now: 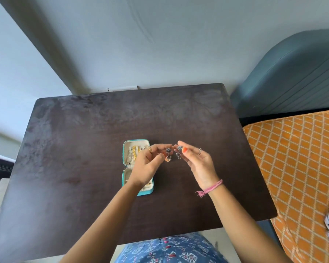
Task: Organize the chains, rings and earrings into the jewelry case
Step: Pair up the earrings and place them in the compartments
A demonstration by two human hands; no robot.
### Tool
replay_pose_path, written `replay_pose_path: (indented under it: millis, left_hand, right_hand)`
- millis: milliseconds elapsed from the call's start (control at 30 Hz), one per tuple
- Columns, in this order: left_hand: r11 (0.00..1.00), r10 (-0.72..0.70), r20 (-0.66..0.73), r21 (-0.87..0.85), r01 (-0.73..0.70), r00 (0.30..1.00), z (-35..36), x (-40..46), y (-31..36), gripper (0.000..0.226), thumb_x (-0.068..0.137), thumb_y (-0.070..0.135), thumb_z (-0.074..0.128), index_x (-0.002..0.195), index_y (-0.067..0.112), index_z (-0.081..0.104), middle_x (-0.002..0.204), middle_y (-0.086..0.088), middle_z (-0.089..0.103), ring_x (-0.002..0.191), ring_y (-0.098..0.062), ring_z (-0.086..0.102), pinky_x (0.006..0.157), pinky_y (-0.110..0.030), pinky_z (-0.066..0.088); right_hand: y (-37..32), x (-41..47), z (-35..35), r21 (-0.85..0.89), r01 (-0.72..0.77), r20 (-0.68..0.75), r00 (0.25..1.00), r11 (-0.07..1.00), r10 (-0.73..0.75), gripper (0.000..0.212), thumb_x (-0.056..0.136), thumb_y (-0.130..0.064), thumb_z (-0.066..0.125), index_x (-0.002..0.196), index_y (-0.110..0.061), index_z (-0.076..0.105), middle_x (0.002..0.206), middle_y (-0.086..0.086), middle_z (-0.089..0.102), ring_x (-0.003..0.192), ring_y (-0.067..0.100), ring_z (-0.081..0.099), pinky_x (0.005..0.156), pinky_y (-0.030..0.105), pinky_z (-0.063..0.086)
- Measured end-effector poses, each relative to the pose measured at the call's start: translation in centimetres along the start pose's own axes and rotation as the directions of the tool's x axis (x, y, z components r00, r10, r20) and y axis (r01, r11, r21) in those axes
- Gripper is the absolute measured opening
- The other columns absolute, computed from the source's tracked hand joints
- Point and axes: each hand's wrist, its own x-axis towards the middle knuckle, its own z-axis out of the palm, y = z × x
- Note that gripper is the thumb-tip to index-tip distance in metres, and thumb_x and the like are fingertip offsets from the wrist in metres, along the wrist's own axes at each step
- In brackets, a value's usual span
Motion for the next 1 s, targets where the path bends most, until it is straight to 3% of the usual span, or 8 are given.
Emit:
replay_pose_path:
  millis: [133,233,400,500,600,767,867,1000]
  left_hand:
    - [0.997,-0.082,-0.051,-0.011,0.081,0.995,0.7,-1.3,-3.0,0.032,0.081,0.003,0.049,0.11,0.01,0.062,0.103,0.0,0.074,0.103,-0.021,0.068,0.089,-0.027,0.052]
    - [0.987,-0.158,-0.082,0.029,0.16,0.984,1.4,-2.5,-4.9,0.04,0.078,0.001,0.049,0.113,0.015,0.059,0.107,0.001,0.071,0.101,-0.02,0.069,0.086,-0.025,0.053]
    - [0.956,-0.245,-0.035,0.155,0.247,0.969,2.4,-4.5,-7.0,0.058,0.08,-0.017,0.046,0.12,0.026,0.052,0.12,0.005,0.063,0.099,-0.009,0.067,0.072,-0.015,0.048]
    - [0.933,-0.3,-0.028,0.198,0.3,0.953,2.5,-5.4,-8.1,0.06,0.08,-0.016,0.048,0.125,0.024,0.049,0.119,0.008,0.064,0.097,-0.011,0.069,0.066,-0.017,0.049]
    - [0.904,-0.347,-0.046,0.248,0.347,0.937,2.4,-5.7,-8.8,0.056,0.082,-0.011,0.051,0.127,0.022,0.049,0.113,0.011,0.065,0.088,-0.015,0.071,0.071,-0.028,0.055]
    - [0.831,-0.38,-0.142,0.382,0.405,0.914,2.7,-4.4,-8.8,0.05,0.086,-0.005,0.049,0.132,0.014,0.05,0.119,-0.004,0.063,0.054,0.003,0.054,0.056,-0.011,0.043]
    - [0.787,-0.362,-0.199,0.457,0.413,0.911,3.2,-3.3,-8.5,0.046,0.089,-0.001,0.047,0.132,0.013,0.05,0.125,-0.003,0.06,0.07,0.001,0.058,0.073,-0.016,0.048]
    - [0.705,-0.355,-0.227,0.571,0.419,0.907,4.0,-2.2,-8.0,0.049,0.087,-0.003,0.043,0.135,0.007,0.047,0.131,-0.008,0.057,0.117,-0.02,0.056,0.098,-0.025,0.041]
  right_hand:
    - [3.0,-1.0,-1.0,-0.019,-0.052,-0.033,0.998,0.998,0.051,0.057,0.054,-0.054,0.086,0.101,-0.024,0.076,0.112,0.008,0.071,0.109,0.02,0.064,0.096,0.026,0.048]
    - [4.9,-1.8,-1.7,-0.018,-0.099,-0.052,0.994,0.995,0.098,0.056,0.057,-0.051,0.085,0.104,-0.022,0.075,0.11,0.012,0.071,0.104,0.022,0.066,0.092,0.025,0.05]
    - [7.5,-3.1,-2.6,0.032,-0.238,-0.124,0.963,0.971,0.24,0.029,0.085,-0.009,0.064,0.114,-0.012,0.068,0.11,0.008,0.071,0.103,0.025,0.065,0.091,0.03,0.052]
    - [8.5,-3.8,-3.0,-0.002,-0.305,-0.143,0.942,0.952,0.302,0.028,0.09,-0.004,0.058,0.117,-0.01,0.066,0.108,0.007,0.072,0.099,0.021,0.067,0.084,0.029,0.055]
    - [9.2,-3.9,-3.0,-0.014,-0.36,-0.179,0.919,0.933,0.352,0.026,0.091,-0.005,0.059,0.114,-0.014,0.068,0.107,0.008,0.072,0.097,0.019,0.068,0.083,0.034,0.057]
    - [10.1,-2.7,-2.7,-0.122,-0.415,-0.225,0.896,0.902,0.382,0.027,0.094,-0.006,0.054,0.119,-0.01,0.064,0.104,0.006,0.07,0.097,0.015,0.065,0.079,0.031,0.058]
    - [10.5,-1.7,-2.5,-0.284,-0.401,-0.246,0.909,0.871,0.338,0.025,0.094,-0.008,0.055,0.117,-0.014,0.066,0.1,0.004,0.07,0.09,0.01,0.065,0.077,0.029,0.058]
    - [10.8,-0.8,-2.1,-0.383,-0.379,-0.299,0.914,0.843,0.275,0.019,0.092,-0.007,0.058,0.104,-0.016,0.068,0.092,0.004,0.071,0.081,0.01,0.067,0.071,0.027,0.058]
